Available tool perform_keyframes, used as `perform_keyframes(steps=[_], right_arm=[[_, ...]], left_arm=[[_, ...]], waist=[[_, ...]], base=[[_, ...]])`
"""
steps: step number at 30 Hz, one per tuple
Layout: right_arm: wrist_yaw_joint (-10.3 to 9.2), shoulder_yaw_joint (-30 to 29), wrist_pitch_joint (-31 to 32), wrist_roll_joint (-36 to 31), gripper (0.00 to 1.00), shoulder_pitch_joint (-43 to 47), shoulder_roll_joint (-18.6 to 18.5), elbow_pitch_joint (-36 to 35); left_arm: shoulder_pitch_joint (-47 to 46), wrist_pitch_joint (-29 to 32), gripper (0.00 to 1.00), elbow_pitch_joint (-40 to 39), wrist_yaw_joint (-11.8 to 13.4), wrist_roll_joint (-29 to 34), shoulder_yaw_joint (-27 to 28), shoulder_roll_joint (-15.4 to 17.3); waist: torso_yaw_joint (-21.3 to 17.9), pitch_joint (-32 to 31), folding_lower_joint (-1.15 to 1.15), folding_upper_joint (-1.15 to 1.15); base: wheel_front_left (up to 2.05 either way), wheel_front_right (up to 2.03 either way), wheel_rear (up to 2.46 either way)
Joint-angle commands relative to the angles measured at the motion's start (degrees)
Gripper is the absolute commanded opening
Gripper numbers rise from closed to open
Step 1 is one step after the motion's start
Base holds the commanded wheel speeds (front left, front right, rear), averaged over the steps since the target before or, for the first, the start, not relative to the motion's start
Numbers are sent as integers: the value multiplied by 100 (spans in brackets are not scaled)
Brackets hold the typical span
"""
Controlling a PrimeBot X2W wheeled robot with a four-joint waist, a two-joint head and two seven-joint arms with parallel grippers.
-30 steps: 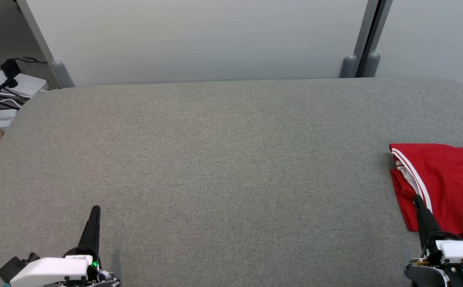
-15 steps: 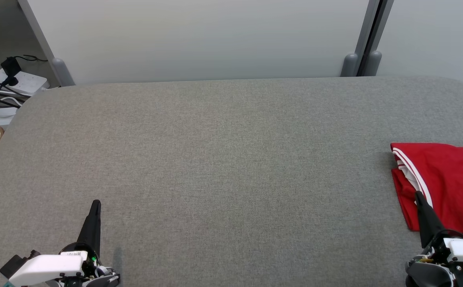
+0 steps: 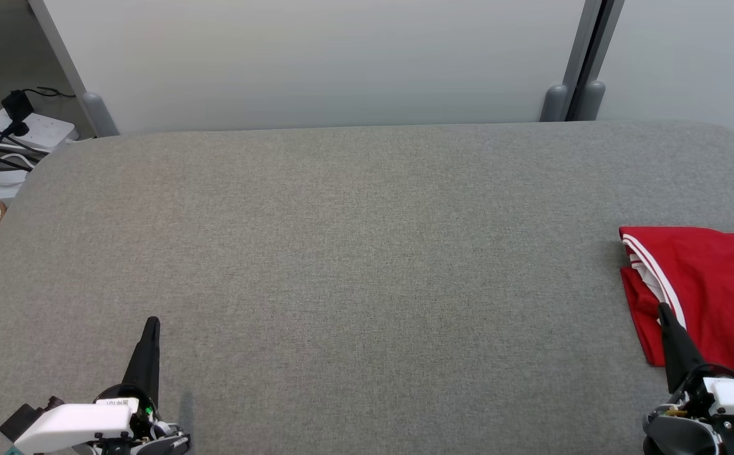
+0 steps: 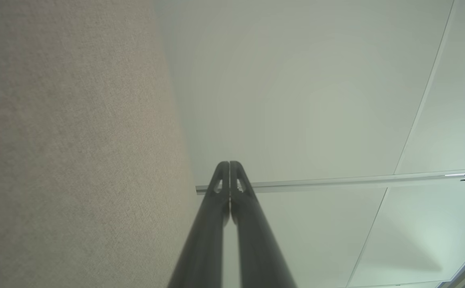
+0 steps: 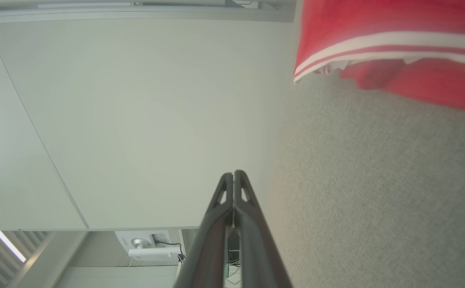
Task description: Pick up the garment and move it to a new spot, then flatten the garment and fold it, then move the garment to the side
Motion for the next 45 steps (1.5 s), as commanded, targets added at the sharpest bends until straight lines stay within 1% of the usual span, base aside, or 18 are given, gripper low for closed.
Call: perform_keyframes(steps=[1,45], right_arm=[[9,105,44,66,0,-95,-85,-185],[9,105,43,66,0,-94,-85,-185]], left_arm=[[-335,20,0,-161,-1,-26,188,53],[-335,19,0,-161,-1,-27,187,53]], waist=[[0,0,0,0],[0,0,0,0]], base=[[0,0,0],[0,0,0]])
